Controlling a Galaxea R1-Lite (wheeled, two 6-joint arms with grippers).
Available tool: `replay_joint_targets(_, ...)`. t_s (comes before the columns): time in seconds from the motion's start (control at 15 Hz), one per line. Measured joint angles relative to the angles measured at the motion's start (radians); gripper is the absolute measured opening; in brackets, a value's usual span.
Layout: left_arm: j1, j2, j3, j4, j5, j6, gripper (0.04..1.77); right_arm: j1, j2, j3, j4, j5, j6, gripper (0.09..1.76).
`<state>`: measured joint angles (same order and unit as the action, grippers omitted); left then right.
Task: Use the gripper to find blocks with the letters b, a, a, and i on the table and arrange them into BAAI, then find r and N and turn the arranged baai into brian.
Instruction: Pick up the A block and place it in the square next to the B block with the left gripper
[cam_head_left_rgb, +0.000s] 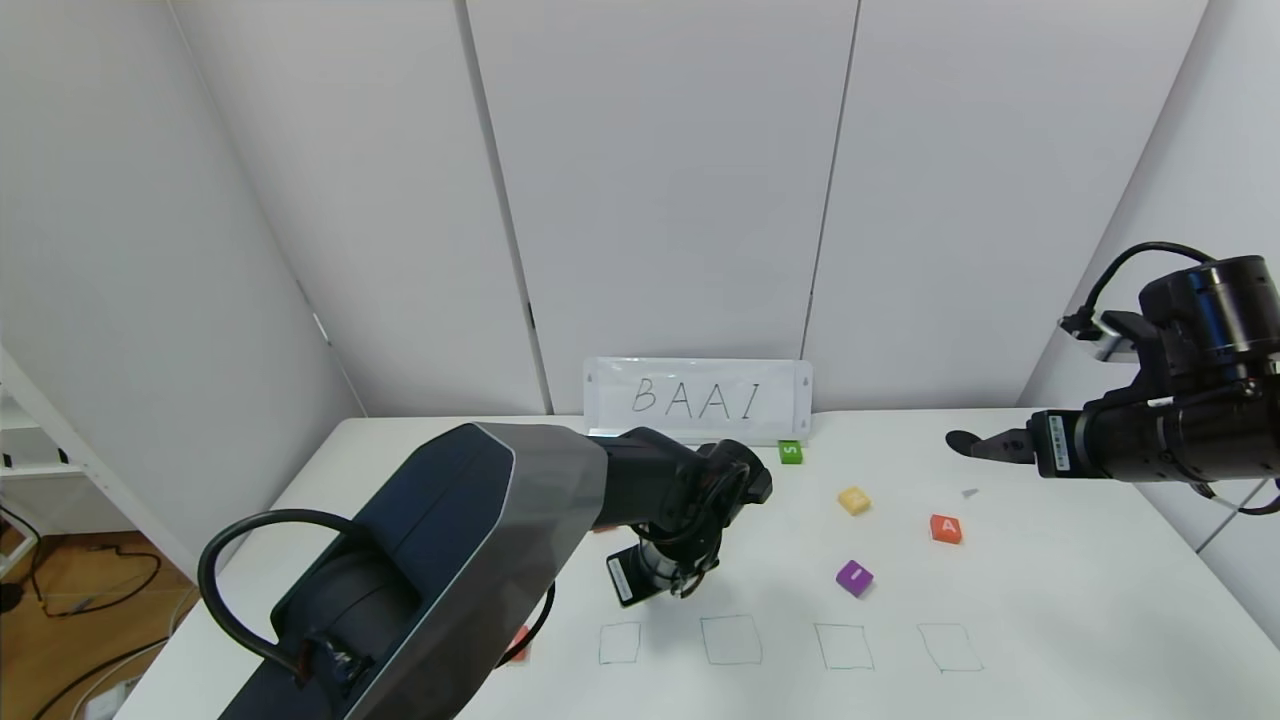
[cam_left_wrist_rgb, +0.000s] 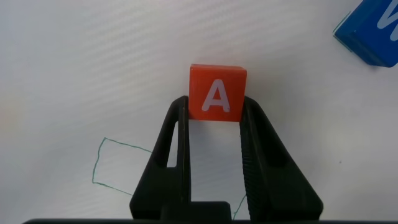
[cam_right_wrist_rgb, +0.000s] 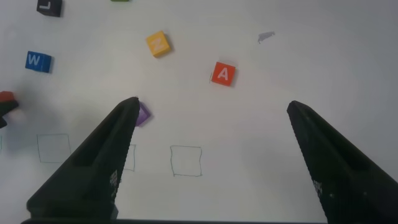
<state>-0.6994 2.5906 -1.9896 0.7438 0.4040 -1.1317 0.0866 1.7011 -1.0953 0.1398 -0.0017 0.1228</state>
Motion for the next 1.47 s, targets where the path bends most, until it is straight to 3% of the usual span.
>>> replay_joint_targets(0.4,0.000,-0.006,0.001,0.013,0.004,0.010,0.53,0.000,0.000,0.000,0.000,0.000,0.000,1.71)
replay_joint_targets(1.0,0.005,-0.097,0.008,0.121,0.029,0.025,0.53,-0.006,-0.004,-0.004,0.000,0.000,0.000,1.71)
replay_joint_targets(1.2,0.003,-0.159,0.068,0.115,0.027,0.066,0.53,-0.007,-0.004,-0.004,0.000,0.000,0.001,1.71)
replay_joint_targets(1.47,0.001,-0.268,0.227,0.012,0.020,0.164,0.53,-0.012,-0.008,-0.008,0.000,0.001,0.002,1.71)
